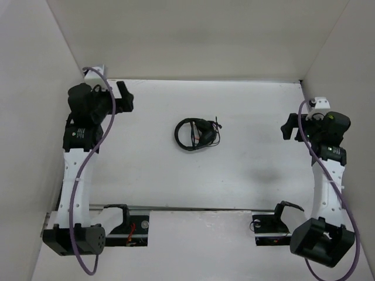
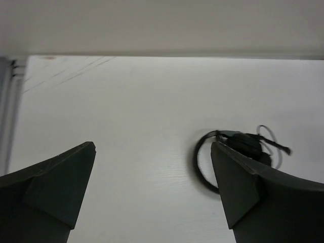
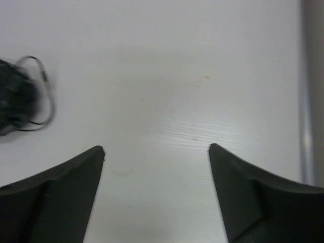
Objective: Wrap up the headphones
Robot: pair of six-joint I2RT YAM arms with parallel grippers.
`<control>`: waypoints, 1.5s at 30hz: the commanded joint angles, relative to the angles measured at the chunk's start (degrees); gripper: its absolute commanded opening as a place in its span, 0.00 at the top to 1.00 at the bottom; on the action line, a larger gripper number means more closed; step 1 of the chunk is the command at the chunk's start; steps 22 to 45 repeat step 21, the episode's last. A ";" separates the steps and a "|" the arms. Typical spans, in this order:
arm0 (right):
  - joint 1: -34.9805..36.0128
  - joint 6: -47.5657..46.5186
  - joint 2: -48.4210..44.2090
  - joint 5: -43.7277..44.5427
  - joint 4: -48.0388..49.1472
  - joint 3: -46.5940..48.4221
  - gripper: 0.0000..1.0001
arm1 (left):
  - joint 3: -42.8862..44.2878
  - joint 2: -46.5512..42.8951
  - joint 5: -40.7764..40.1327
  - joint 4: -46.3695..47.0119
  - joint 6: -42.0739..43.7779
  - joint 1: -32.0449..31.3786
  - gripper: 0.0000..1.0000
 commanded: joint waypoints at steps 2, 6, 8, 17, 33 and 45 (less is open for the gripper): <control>-7.11 -8.59 -0.18 2.66 -12.50 4.01 0.00 | -2.50 0.25 0.50 -9.21 6.50 10.19 0.00; -13.36 -9.22 2.63 4.65 -18.39 5.24 0.00 | -5.03 0.52 0.32 -11.77 9.85 20.30 0.00; -13.98 -9.74 4.30 5.54 -23.48 7.70 0.00 | -7.67 0.17 0.32 -11.16 10.82 24.34 0.00; -20.22 -9.04 -0.08 3.53 -18.24 3.24 0.00 | -18.57 -4.05 0.32 -5.36 14.25 32.36 0.00; -20.48 -7.64 -1.40 1.59 -15.78 1.91 0.00 | -21.30 -5.28 0.50 -3.25 14.69 33.33 0.00; -20.48 -7.64 -1.40 1.59 -15.78 1.91 0.00 | -21.30 -5.28 0.50 -3.25 14.69 33.33 0.00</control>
